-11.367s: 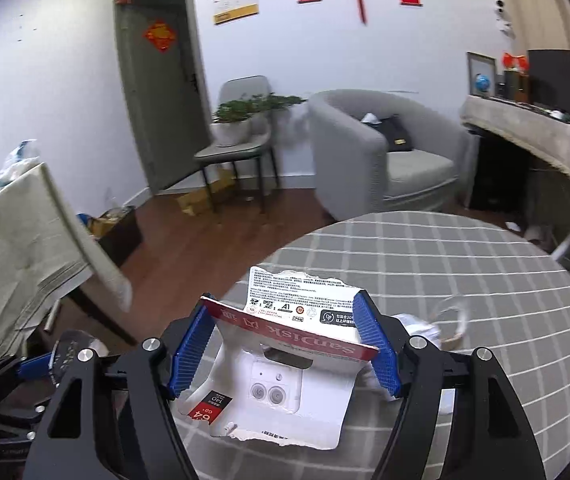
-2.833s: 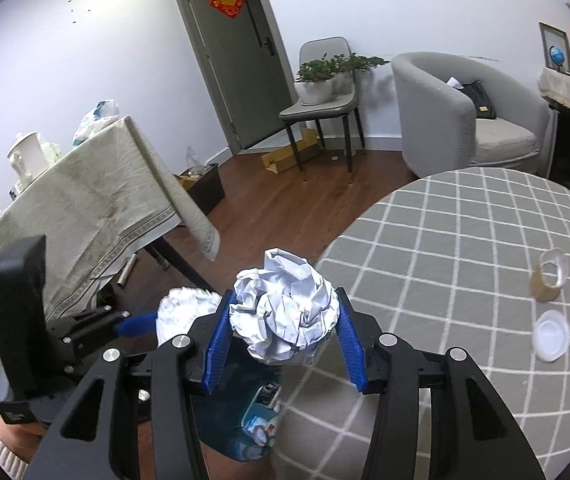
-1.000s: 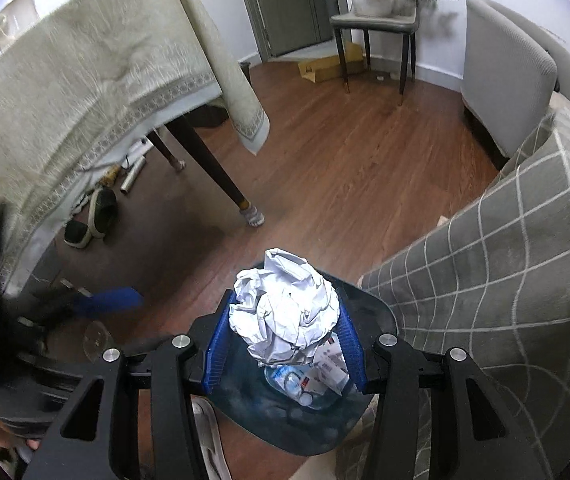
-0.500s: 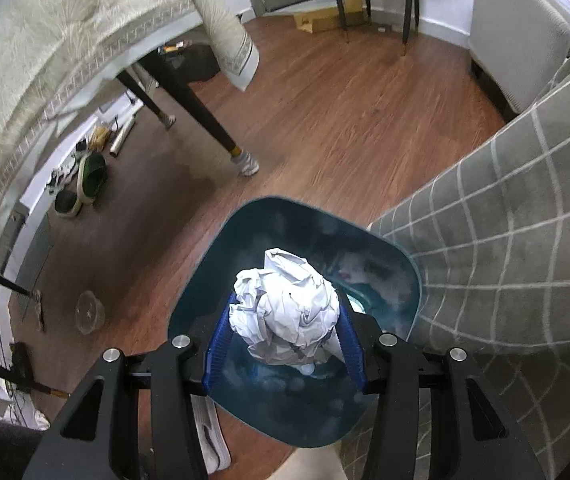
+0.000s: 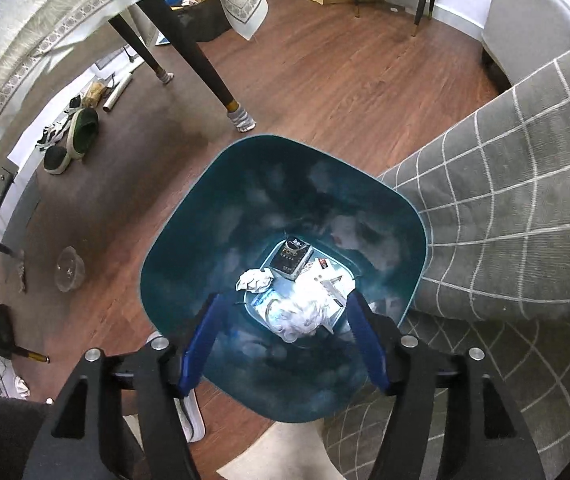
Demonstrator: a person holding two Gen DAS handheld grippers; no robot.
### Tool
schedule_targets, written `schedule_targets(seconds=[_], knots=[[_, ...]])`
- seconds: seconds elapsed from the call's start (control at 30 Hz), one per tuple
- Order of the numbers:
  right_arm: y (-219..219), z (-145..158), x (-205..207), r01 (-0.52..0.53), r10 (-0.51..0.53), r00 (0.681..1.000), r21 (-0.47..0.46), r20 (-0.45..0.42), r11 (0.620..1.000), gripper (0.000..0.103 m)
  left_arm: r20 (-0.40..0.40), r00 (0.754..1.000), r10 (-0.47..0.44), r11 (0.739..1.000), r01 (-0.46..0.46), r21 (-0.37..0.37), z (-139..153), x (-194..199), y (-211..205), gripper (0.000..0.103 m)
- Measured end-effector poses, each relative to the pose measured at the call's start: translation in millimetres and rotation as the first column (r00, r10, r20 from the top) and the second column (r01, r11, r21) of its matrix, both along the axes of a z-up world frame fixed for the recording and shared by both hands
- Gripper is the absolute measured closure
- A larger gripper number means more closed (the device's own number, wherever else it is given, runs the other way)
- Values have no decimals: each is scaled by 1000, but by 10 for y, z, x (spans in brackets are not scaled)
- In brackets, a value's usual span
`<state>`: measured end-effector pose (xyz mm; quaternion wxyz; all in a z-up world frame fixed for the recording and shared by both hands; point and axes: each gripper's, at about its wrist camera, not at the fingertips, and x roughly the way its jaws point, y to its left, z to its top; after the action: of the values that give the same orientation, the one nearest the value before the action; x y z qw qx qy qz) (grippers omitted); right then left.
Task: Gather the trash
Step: 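Move both tools from the bin back over the table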
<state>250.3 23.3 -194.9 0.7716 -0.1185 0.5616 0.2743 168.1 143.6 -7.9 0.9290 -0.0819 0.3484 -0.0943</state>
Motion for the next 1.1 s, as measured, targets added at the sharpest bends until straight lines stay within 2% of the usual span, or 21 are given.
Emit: schedule_targets(seconds=[0.17, 0.47, 0.6, 0.67, 0.73, 0.9, 1.1], knots=[[-83, 286, -83, -31, 28, 998, 45, 50, 999, 38, 42, 999, -3, 1000, 2, 18, 148, -10, -99, 57], [-260, 997, -219, -88, 58, 982, 162, 182, 983, 38, 116, 993, 12, 1000, -14, 11, 384, -14, -204, 57], [-404, 1321, -260, -95, 40, 968, 216, 247, 972, 38, 143, 990, 13, 1000, -13, 2, 441, -9, -284, 48], [-498, 1445, -277, -89, 22, 961, 234, 274, 968, 38, 153, 988, 4, 1000, -9, 30, 443, 10, -383, 48], [-625, 1562, -275, -74, -3, 954, 246, 299, 966, 38, 158, 987, -15, 1000, 11, 24, 447, 27, -479, 47], [-1010, 1721, -222, -14, -76, 940, 260, 333, 965, 38, 172, 983, -62, 998, 60, 20, 453, 77, -757, 40], [-1499, 1829, -151, 65, -157, 918, 251, 364, 966, 38, 162, 981, -106, 994, 101, 38, 405, 187, -1068, 37]])
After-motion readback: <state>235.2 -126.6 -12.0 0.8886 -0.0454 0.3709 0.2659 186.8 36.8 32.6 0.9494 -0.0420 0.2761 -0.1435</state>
